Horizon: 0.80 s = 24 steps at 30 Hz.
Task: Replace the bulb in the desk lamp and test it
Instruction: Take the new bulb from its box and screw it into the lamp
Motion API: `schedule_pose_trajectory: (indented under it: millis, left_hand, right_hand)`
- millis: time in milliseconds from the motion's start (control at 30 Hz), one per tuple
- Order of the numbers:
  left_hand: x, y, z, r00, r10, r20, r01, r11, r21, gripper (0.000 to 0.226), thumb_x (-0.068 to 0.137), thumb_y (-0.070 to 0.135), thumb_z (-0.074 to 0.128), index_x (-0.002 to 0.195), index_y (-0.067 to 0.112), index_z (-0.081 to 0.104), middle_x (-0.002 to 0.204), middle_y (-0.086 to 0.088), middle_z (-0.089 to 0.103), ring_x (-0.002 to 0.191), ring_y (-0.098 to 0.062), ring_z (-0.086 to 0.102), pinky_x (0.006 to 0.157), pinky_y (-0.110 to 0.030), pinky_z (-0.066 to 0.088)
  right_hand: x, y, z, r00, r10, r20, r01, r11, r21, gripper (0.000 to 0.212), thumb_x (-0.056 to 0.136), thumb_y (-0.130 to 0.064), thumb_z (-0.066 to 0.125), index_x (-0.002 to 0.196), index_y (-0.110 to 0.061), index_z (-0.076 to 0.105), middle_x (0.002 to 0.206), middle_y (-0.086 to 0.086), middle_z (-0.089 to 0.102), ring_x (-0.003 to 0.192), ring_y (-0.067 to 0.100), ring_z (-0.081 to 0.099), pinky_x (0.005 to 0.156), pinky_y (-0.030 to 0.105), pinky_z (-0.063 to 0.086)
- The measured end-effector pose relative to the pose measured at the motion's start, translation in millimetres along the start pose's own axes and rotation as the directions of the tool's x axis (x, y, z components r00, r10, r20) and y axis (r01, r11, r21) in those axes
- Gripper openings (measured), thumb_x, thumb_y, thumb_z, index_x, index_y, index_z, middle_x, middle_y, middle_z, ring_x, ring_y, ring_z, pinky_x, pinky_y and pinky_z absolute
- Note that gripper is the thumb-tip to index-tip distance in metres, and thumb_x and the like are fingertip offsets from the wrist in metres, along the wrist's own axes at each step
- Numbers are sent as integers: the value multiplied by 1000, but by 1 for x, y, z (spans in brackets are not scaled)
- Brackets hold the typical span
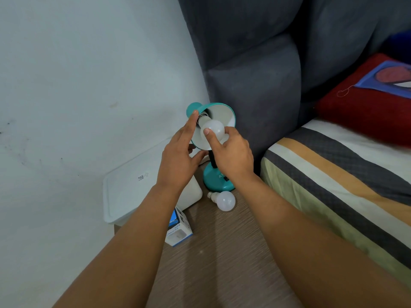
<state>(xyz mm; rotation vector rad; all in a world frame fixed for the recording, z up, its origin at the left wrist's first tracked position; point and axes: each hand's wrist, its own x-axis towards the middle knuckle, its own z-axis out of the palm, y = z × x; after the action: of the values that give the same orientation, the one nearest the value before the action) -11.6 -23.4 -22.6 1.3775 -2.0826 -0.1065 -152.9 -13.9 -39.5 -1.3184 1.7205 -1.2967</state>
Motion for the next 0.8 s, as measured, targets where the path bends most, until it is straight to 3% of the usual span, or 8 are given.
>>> schedule_pose_trajectory:
  millis: [167,267,367,500,800]
  left_hand:
    - [-4,9,-10,999,12,52,-12,1000,-12,107,87,27,78,146,64,-3,153,3,44,118,-13,58,102,-31,52]
    - [-7,16,-23,994,23,111,-25,1000,17,110,86,26,77,146,61,-8,156,0,38,129,-20,50,105,-41,48]
    - [-16,21,-36,993,-6,121,-1,999,53,106,87,28,76,152,53,-4,156,-3,37,133,-23,47,107,-41,46]
    - [-42,20,-55,995,-63,78,58,996,62,95,89,33,74,158,44,10,149,-2,46,126,-20,51,104,-34,45]
    - [-127,-18,-92,943,-330,-29,332,942,56,58,95,45,62,148,30,45,143,4,54,132,-15,49,108,-26,33]
  right_hand:
    - [-4,0,-6,999,-9,31,10,1000,-29,71,84,-80,44,131,-27,53,113,2,70,104,26,66,87,47,56]
    - [-10,-2,-14,998,0,62,3,999,-43,77,84,-80,41,144,-33,37,124,7,66,113,31,62,92,51,54]
    - [-18,-3,-23,999,-26,44,29,998,-61,77,81,-80,39,144,-36,30,105,4,71,104,29,66,87,52,55]
    - [-36,-8,-35,992,-112,55,115,992,-46,54,93,-59,51,138,-32,41,75,-8,64,89,20,67,82,51,57]
    - [-83,-12,-20,908,-281,311,276,959,60,23,93,-34,67,113,-23,63,73,-3,63,75,8,62,80,35,55]
